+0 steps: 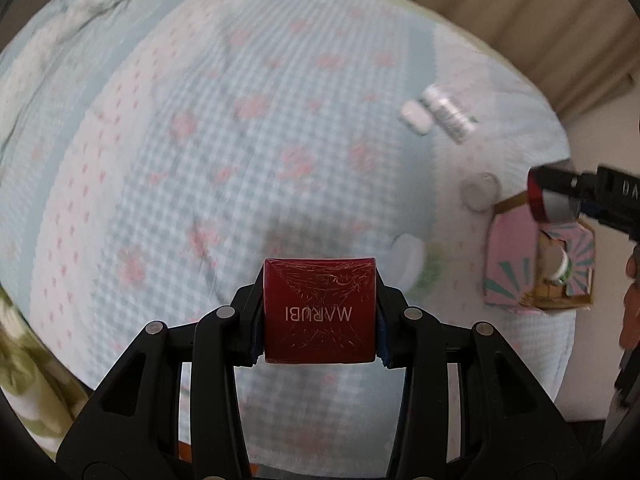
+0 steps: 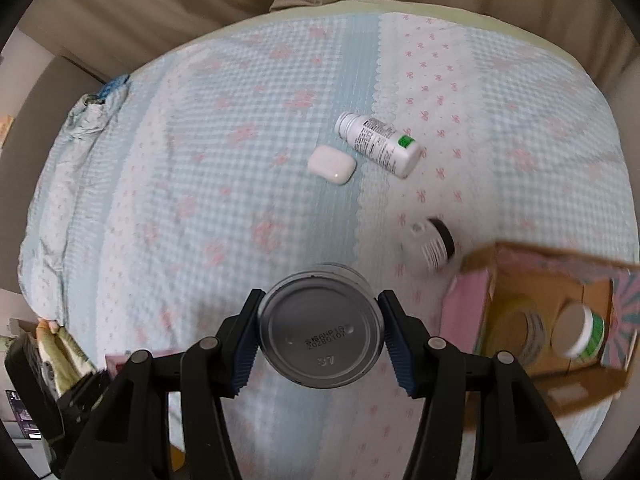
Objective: Organize rigid objects
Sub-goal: 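Carry the red box and silver tin into the cardboard box and release both, then lift both tools away from the box back over the bed, then grasp the pale green jar with the left tool while the right tool grasps the white pill bottle, then carry the pale green jar and white pill bottle over the cardboard box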
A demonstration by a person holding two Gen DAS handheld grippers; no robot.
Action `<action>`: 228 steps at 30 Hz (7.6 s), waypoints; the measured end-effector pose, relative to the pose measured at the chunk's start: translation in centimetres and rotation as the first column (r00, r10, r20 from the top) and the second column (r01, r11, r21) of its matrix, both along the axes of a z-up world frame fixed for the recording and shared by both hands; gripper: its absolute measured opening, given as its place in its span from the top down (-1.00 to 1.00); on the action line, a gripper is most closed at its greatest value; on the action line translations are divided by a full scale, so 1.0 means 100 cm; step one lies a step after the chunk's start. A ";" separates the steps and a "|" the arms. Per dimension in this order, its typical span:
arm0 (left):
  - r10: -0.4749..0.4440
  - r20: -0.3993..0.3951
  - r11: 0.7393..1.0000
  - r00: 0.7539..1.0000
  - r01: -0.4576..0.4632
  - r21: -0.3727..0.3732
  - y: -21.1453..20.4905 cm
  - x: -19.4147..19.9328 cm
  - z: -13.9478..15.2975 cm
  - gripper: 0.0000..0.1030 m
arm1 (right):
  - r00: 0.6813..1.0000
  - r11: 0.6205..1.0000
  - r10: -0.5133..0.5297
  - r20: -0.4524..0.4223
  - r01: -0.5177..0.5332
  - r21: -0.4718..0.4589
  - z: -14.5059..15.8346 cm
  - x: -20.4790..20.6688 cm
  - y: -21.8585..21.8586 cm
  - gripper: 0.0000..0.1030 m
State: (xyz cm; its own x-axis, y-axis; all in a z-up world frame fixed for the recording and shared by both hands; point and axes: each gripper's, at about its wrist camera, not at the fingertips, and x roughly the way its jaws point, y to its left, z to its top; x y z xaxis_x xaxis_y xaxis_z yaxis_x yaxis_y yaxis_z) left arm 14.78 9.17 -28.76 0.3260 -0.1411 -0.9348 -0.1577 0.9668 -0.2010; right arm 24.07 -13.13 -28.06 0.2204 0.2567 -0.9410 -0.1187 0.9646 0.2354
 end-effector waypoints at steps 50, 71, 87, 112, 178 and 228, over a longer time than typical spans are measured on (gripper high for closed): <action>-0.552 -0.046 0.834 0.832 0.551 -0.038 -0.440 0.129 -0.034 0.27 | 0.981 0.977 -0.195 -0.010 0.193 -0.094 -0.044 -0.071 -0.355 -0.02; -0.581 -0.031 0.809 0.813 0.582 0.082 -0.414 0.118 -0.006 -1.00 | 0.979 0.973 -0.184 0.093 0.195 -0.125 -0.038 -0.093 -0.356 -1.00; -0.502 0.028 0.862 0.864 0.497 0.100 -0.359 0.053 0.041 -1.00 | 0.972 0.976 -0.163 0.167 0.184 -0.116 0.011 -0.110 -0.346 -1.00; -0.252 0.066 0.965 0.965 0.246 0.089 -0.132 -0.060 0.086 -0.99 | 0.949 0.989 -0.084 0.304 0.117 -0.093 0.089 -0.157 -0.192 -1.00; -0.151 -0.242 0.988 0.959 0.153 -0.010 -0.130 0.073 -0.177 0.19 | 0.701 0.628 0.693 -0.170 -0.702 -0.336 -0.174 0.204 0.049 0.09; -0.419 0.201 0.892 0.886 0.442 -0.090 -0.133 0.028 0.124 0.20 | 0.968 0.978 -0.204 0.144 0.195 0.073 0.109 -0.095 -0.098 0.10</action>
State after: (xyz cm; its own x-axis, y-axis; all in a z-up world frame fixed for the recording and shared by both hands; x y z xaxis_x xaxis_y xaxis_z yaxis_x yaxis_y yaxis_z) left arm 17.54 -4.14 -16.33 0.3591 -0.4196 -0.8337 0.3163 0.8951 -0.3143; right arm 14.54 -22.90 -17.14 0.4101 0.2460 -0.8782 0.0365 0.9577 0.2853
